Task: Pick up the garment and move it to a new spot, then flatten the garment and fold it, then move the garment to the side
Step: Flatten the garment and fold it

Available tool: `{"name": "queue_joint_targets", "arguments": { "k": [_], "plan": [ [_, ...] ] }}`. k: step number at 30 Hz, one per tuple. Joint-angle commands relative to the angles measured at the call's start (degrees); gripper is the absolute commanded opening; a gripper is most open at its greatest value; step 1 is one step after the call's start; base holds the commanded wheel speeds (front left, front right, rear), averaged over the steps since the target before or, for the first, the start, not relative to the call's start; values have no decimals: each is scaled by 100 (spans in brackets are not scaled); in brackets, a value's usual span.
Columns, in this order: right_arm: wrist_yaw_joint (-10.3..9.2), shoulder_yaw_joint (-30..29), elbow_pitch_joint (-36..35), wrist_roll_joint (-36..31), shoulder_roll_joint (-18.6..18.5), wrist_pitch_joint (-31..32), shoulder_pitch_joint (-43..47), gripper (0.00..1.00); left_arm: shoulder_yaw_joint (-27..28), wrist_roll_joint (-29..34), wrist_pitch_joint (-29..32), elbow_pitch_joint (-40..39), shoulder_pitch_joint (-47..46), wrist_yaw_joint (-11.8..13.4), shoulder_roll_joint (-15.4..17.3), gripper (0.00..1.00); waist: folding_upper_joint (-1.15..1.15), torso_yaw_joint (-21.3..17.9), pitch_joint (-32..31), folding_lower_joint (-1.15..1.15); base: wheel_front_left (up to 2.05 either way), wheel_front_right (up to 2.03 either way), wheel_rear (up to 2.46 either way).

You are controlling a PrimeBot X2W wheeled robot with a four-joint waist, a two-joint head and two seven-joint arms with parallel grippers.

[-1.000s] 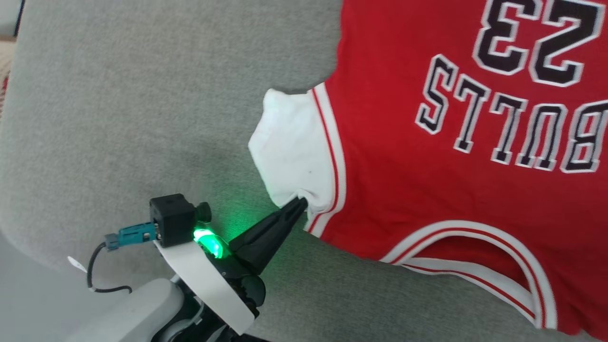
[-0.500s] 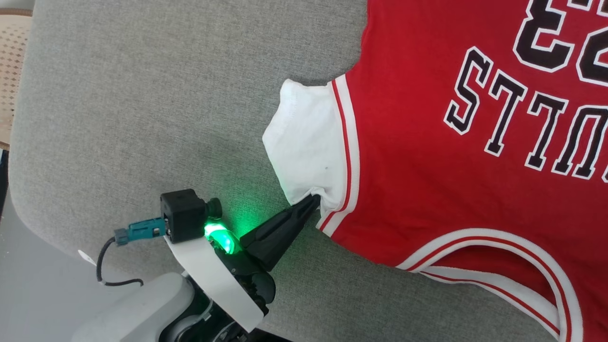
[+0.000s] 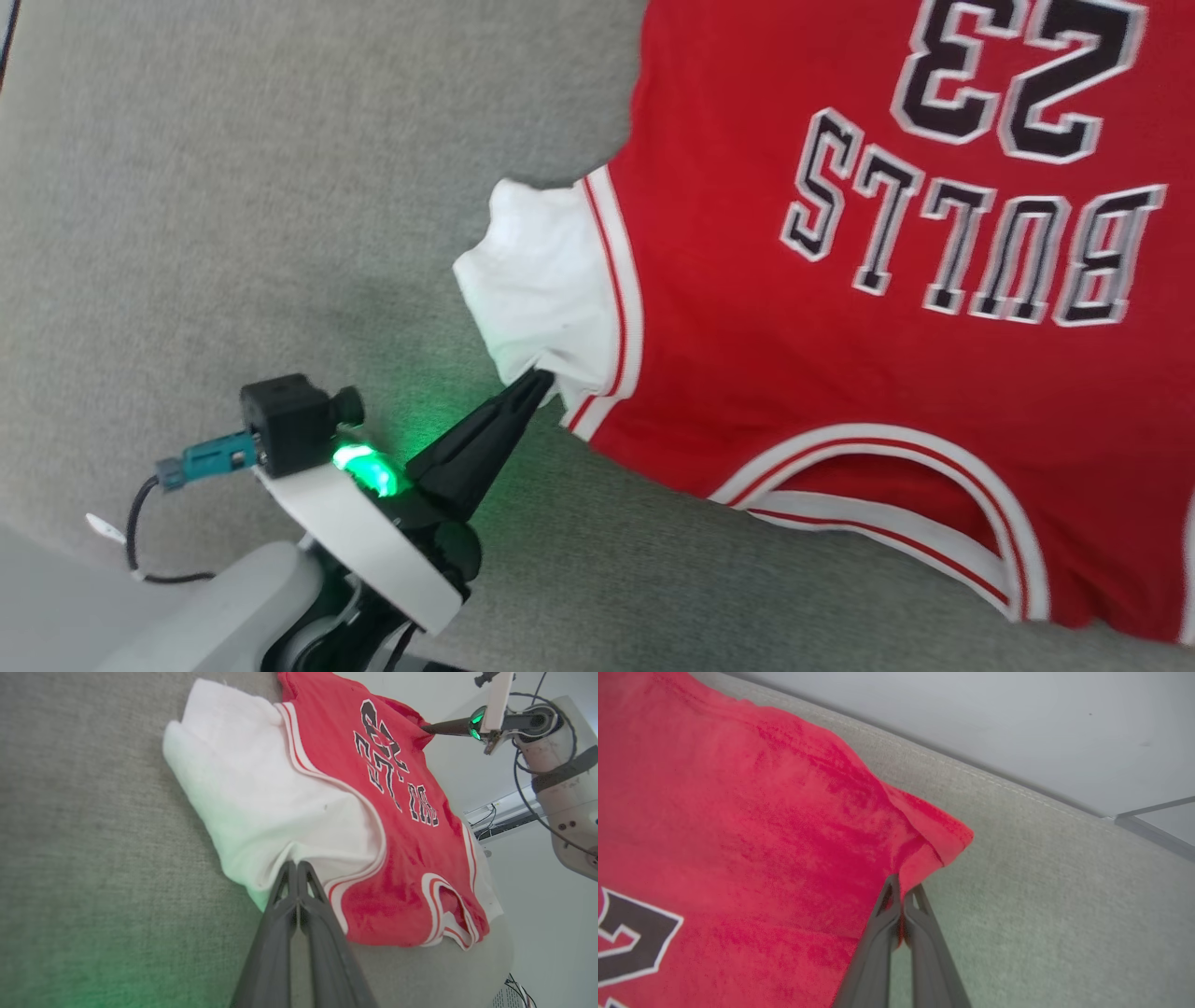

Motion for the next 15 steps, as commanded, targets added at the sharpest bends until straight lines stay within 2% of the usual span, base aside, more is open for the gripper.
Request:
{"name": "queue_joint_targets", "arguments": {
  "k": [1,6,10,13,15],
  "plan": [
    [-1,62,-116,134,-76,-49,192,0,62,-6,-12,1,91,4,42,0,0,-247,-268,0,0,0,0],
    [-1,260,-939,774,-570,-193,1143,0,232,-31,-12,0,380,4,196,0,0,-503,-658,0,0,0,0],
    [-1,181,-1765,1265,-999,-238,2177,0,380,-75,-12,-14,632,3,313,0,0,-688,-917,0,0,0,0],
    [-1,-11,-2365,1586,-1193,-263,3098,0,507,-109,-12,-17,814,3,406,0,0,-830,-1086,0,0,0,0],
    [-1,-215,-2758,1787,-1183,-296,3736,0,602,-135,-12,-26,936,3,436,0,0,-932,-1174,0,0,0,0]
  ]
}}
